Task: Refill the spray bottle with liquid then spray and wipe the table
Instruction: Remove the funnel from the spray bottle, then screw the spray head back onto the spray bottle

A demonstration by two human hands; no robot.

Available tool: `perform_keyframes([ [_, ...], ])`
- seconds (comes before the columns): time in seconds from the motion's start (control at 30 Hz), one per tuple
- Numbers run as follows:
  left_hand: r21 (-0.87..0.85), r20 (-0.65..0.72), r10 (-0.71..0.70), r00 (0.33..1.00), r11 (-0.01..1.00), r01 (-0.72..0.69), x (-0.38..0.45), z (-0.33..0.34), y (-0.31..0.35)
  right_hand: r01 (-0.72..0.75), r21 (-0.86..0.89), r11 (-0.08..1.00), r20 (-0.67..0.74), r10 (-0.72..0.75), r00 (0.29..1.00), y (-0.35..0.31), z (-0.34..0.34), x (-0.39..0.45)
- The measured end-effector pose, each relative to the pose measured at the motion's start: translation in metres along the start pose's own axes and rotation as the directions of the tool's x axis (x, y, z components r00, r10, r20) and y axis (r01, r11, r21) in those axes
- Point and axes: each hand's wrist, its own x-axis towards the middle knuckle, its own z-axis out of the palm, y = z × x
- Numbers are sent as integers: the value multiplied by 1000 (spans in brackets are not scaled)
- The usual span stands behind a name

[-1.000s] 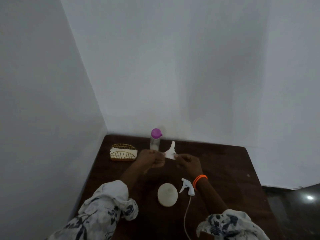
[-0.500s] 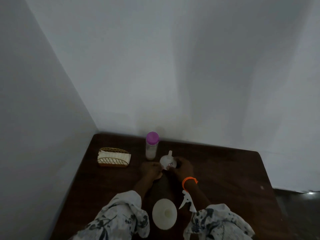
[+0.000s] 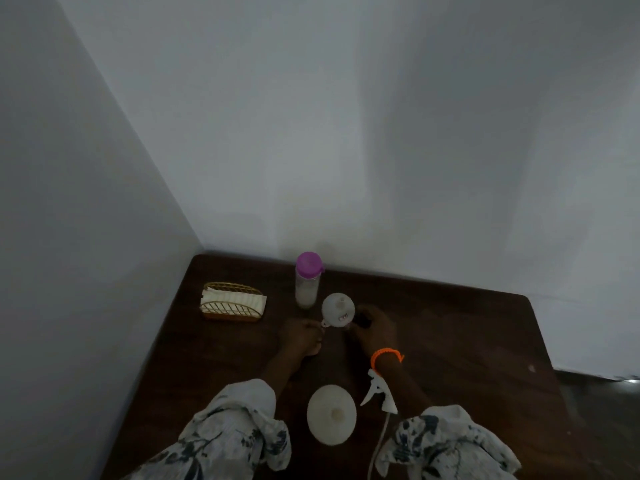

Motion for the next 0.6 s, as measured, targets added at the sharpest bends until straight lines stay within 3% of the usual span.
perform_keyframes([
  [0.2,-103,22,69,997,993,-66,-41,-21,-24,-85,-115,990,47,91,995,33,-25,-40],
  [0.4,-28,28,163,986,986,-162,-79,-40,-51,-137,-201,970,76,154,985,53,-40,-83],
  [0.6,194,311,281,908,917,-349,-119,-44,-76,-218,-364,906,34,247,968,56,-35,-107],
])
